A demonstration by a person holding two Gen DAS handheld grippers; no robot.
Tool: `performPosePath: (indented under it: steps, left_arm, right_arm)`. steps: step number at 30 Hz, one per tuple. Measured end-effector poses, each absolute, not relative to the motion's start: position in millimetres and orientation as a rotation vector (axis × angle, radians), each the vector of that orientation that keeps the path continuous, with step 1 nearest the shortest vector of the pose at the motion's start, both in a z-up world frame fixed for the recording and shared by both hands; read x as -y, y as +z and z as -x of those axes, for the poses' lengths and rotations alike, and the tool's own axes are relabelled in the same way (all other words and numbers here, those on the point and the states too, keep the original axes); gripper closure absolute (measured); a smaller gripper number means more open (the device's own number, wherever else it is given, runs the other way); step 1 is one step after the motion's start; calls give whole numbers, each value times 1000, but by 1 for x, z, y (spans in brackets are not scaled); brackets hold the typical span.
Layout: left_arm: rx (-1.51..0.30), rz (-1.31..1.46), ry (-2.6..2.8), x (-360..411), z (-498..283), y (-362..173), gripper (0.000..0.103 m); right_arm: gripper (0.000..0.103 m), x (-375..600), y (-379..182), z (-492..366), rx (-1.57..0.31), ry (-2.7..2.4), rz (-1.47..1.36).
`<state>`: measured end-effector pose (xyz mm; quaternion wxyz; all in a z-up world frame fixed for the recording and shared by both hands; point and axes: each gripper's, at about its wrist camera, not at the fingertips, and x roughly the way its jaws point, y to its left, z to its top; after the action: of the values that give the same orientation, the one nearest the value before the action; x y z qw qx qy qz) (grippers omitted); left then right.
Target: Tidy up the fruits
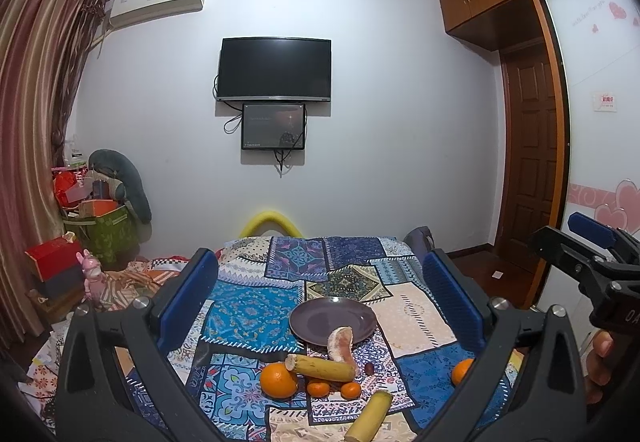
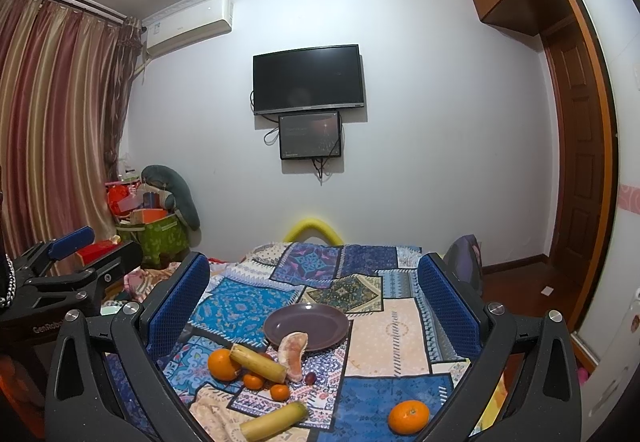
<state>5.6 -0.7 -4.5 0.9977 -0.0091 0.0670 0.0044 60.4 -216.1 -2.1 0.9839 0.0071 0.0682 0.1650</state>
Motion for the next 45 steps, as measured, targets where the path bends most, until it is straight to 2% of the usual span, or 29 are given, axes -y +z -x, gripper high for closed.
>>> performPosePath:
  steps: [30, 39, 41, 43, 45]
  left_arm:
    - [-124, 6, -7, 1, -11, -14, 0]
    - [-289, -44, -84, 5, -51, -39, 0]
    - [-340, -41, -96, 3, -63, -48, 5]
    - [-388, -55, -96, 5, -76, -57, 18]
    - [-431, -64, -110, 6, -87, -68, 22]
  right_arm:
    - [0, 214, -11, -68, -163, 336, 1]
    - [1, 233, -41, -94, -286, 314, 37]
    - [5, 237, -49, -99, -310, 299, 60]
    - [10, 243, -59, -105, -347, 284, 85]
    - [16, 250, -70, -112, -394, 273, 98]
